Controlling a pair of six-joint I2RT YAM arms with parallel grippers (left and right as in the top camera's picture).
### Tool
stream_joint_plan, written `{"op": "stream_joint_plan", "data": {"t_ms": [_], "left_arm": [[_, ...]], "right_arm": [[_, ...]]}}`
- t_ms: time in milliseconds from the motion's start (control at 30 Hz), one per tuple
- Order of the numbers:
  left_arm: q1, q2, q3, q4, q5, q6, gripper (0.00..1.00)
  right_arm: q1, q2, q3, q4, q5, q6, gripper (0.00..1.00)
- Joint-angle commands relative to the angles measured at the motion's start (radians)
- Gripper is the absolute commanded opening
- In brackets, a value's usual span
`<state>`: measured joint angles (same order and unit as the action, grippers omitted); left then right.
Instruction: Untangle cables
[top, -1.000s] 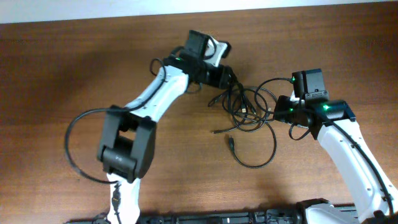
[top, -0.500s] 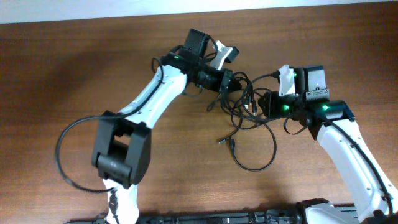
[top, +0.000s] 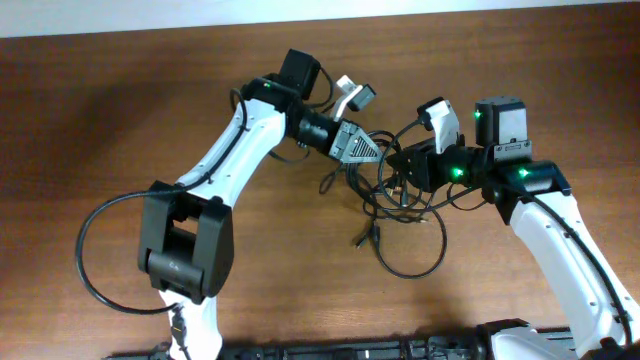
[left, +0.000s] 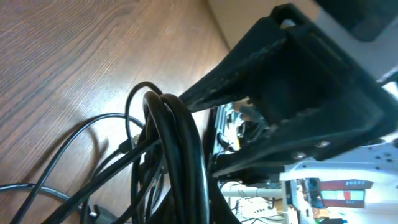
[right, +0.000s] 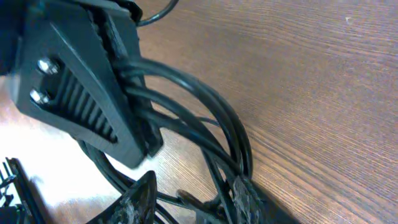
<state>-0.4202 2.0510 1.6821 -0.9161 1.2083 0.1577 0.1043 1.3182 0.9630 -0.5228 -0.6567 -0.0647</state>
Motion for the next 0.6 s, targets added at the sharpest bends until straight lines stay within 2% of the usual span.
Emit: {"op": "stream_joint_plan", "data": {"t_ms": [0,67,100,133,200,233,267,300,367,433,500,533,567], "left_arm": [[0.022,-0.032,0.01,0.001,0.134,0.016,0.0],[0.024,-0.032,0.01,0.002,0.224,0.016,0.0],[0.024,-0.032,0.01,0.001,0.233,0.016,0.0],[0.024,-0.032,0.01,0.001,0.232,0.016,0.0],[0.024,-0.032,0.01,0.002,0.232,0.016,0.0],[0.024,-0.032,0.01,0.002,0.208,0.016,0.02],[0.024,-0.032,0.01,0.019,0.023,0.016,0.49],[0.023,-0.032,0.01,0.041,-0.088,0.016,0.63],[0.023,-0.032,0.01,0.116,-0.132,0.015,0.69],[0.023,-0.032,0.01,0.199,-0.132,-0.056,0.69],[0.021,-0.032,0.01,0.205,-0.132,-0.06,0.59],[0.021,-0.032,0.01,0.205,-0.132,-0.06,0.46],[0.021,-0.032,0.01,0.196,-0.132,-0.06,0.42]], "right_arm": [[0.0,-0.003,0.006,0.001,-0.012,-0.019,0.4],[0.0,-0.003,0.006,0.005,0.015,-0.018,0.4],[0.0,-0.003,0.006,0.006,0.034,-0.018,0.36],[0.0,-0.003,0.006,0.015,0.04,-0.018,0.23],[0.0,-0.003,0.006,0.034,0.04,-0.017,0.04],[0.0,-0.003,0.006,0.031,0.039,-0.014,0.04],[0.0,-0.003,0.006,0.005,0.036,-0.006,0.04],[0.0,-0.003,0.006,-0.037,0.036,-0.006,0.04],[0.0,-0.003,0.006,-0.076,0.036,-0.006,0.04],[0.0,-0.003,0.006,-0.085,0.035,-0.006,0.04],[0.0,-0.003,0.006,-0.085,0.036,-0.006,0.04],[0.0,-0.003,0.006,-0.085,0.037,-0.006,0.04],[0.0,-0.003,0.006,-0.085,0.037,-0.006,0.04]]}}
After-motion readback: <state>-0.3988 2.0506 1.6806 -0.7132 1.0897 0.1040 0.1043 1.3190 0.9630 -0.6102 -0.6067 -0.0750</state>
